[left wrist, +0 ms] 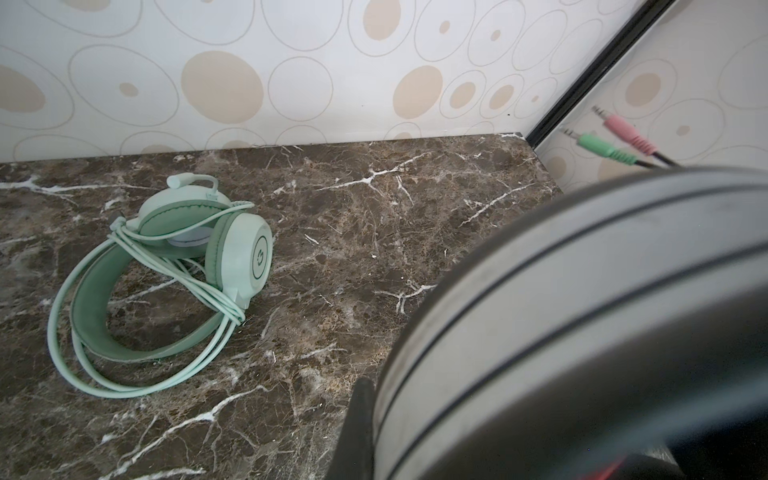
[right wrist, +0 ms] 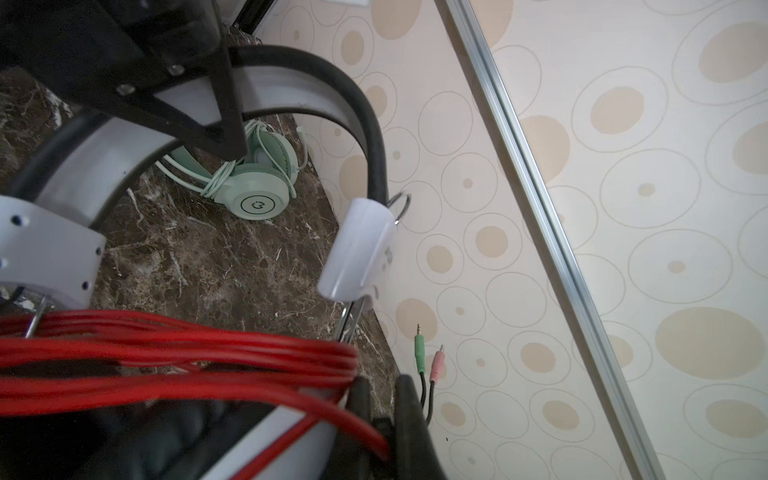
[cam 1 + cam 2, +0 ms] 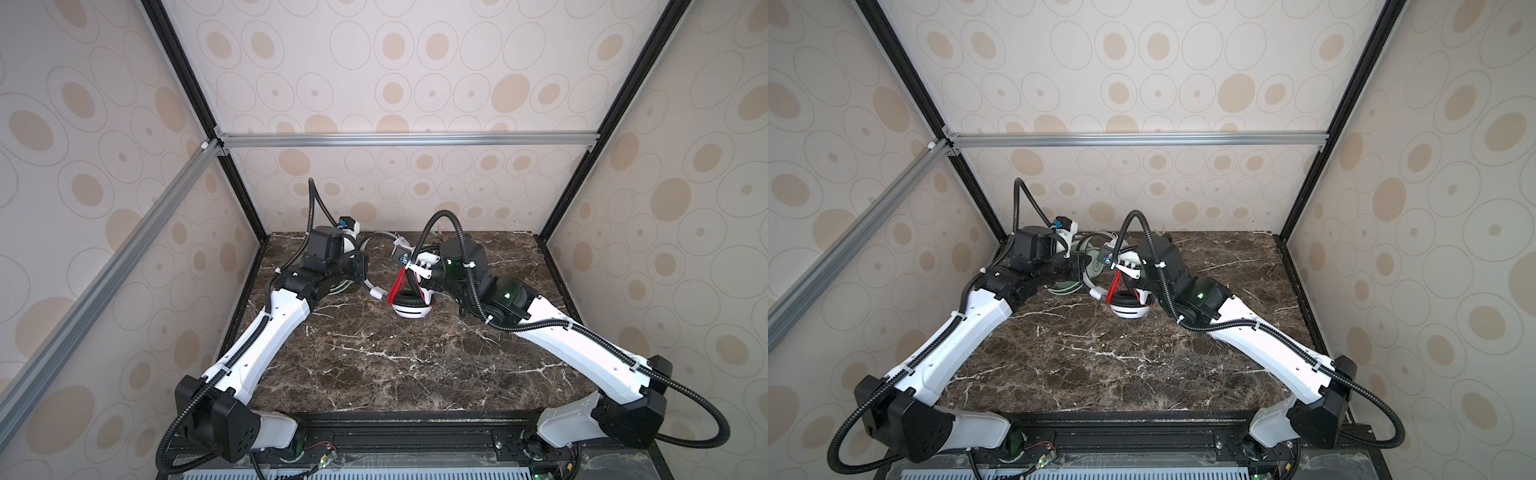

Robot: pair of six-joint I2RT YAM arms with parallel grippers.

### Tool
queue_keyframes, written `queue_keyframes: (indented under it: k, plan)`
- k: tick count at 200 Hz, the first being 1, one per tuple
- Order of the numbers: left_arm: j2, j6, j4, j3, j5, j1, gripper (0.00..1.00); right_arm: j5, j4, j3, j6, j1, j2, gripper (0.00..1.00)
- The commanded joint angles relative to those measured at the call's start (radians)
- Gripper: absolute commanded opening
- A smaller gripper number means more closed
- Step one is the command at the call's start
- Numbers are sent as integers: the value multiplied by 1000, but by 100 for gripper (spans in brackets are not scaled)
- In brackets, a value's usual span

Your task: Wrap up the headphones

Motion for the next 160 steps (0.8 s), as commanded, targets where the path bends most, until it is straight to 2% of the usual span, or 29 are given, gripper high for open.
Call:
queue_keyframes:
  k: [1,36,54,69,83,85,98,125,160]
  plan:
    - [-57,14,110,23,99,-11,0,-110,-58,21,78,-29,-16,10]
    - [-65,25,113,22,107,-15,0,-191,-78,6,142,-87,-29,20]
    - [-66,23,113,22,106,-15,0,-259,-76,-12,207,-132,-43,22]
    - [-67,21,115,21,108,-15,0,-339,-63,-48,272,-179,-63,38]
    - [-69,16,123,17,122,-15,0,-417,-31,-101,354,-226,-87,60]
    - [-69,16,125,16,127,-15,0,-434,-19,-111,371,-235,-92,66]
    - [-71,9,141,9,150,-15,0,-507,23,-172,458,-283,-110,86]
    - [-75,-19,169,-6,180,-13,0,-628,69,-268,621,-359,-124,88]
    - [-90,-101,203,-22,161,2,0,-678,184,-448,757,-382,-177,88]
